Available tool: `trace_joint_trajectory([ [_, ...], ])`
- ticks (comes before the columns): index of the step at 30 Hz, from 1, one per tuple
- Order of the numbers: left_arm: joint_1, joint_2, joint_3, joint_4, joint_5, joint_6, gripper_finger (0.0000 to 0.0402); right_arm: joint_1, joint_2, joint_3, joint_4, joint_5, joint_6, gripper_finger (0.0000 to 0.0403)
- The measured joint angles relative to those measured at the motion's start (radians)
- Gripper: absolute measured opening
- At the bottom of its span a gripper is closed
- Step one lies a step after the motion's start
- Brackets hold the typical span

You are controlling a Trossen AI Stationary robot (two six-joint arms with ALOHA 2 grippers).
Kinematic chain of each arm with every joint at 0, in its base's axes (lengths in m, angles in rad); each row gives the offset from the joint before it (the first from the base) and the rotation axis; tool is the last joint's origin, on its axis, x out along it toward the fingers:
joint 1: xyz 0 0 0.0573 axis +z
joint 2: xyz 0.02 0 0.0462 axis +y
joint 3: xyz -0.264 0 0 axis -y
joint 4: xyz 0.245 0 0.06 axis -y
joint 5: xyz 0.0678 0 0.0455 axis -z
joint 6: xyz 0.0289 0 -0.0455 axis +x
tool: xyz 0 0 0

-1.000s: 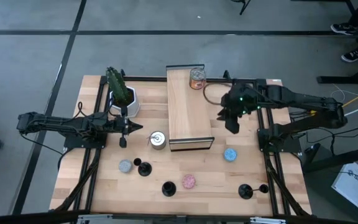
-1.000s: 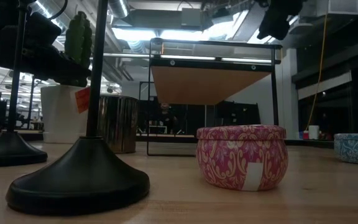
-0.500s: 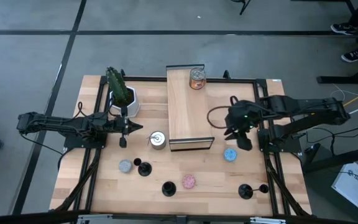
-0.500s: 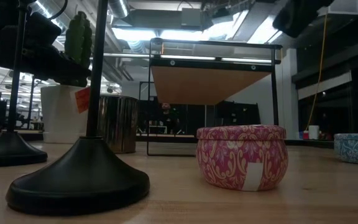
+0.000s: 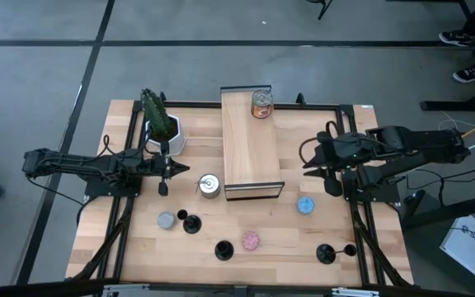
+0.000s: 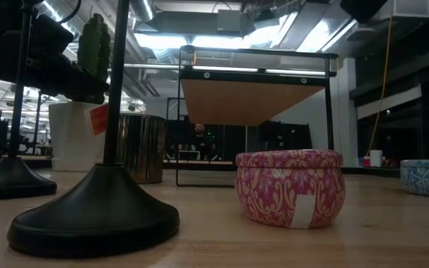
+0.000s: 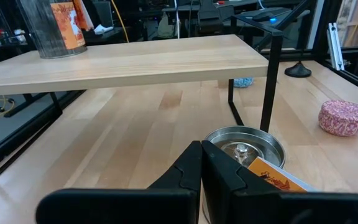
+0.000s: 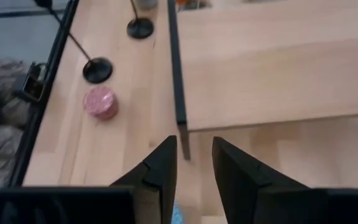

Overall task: Pick & Place candle stick holders
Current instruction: Put the large brown scented candle on the shelf

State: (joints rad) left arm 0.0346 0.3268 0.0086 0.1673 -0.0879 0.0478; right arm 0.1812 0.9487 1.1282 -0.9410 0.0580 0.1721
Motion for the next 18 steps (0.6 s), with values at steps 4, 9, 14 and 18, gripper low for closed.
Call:
trace_joint_trajectory([
  [4, 0.0, 0.0, 0.0, 0.004, 0.001, -0.032, 0.0004, 0.016, -0.004, 0.0, 0.062, 0.06, -0.022, 0.0103],
  [9, 0.0, 0.0, 0.0, 0.056, 0.003, -0.198, 0.0004, 0.021, 0.0, 0.0, 0.119, 0.121, -0.039, 0.0103],
  [14, 0.0, 0.0, 0.0, 0.061, -0.009, -0.27, 0.0004, 0.023, 0.007, 0.0, 0.132, 0.133, -0.027, 0.0103],
  [18, 0.0, 0.0, 0.0, 0.061, -0.049, -0.263, 0.0004, 0.023, 0.017, 0.0, 0.132, 0.133, -0.022, 0.0103],
])
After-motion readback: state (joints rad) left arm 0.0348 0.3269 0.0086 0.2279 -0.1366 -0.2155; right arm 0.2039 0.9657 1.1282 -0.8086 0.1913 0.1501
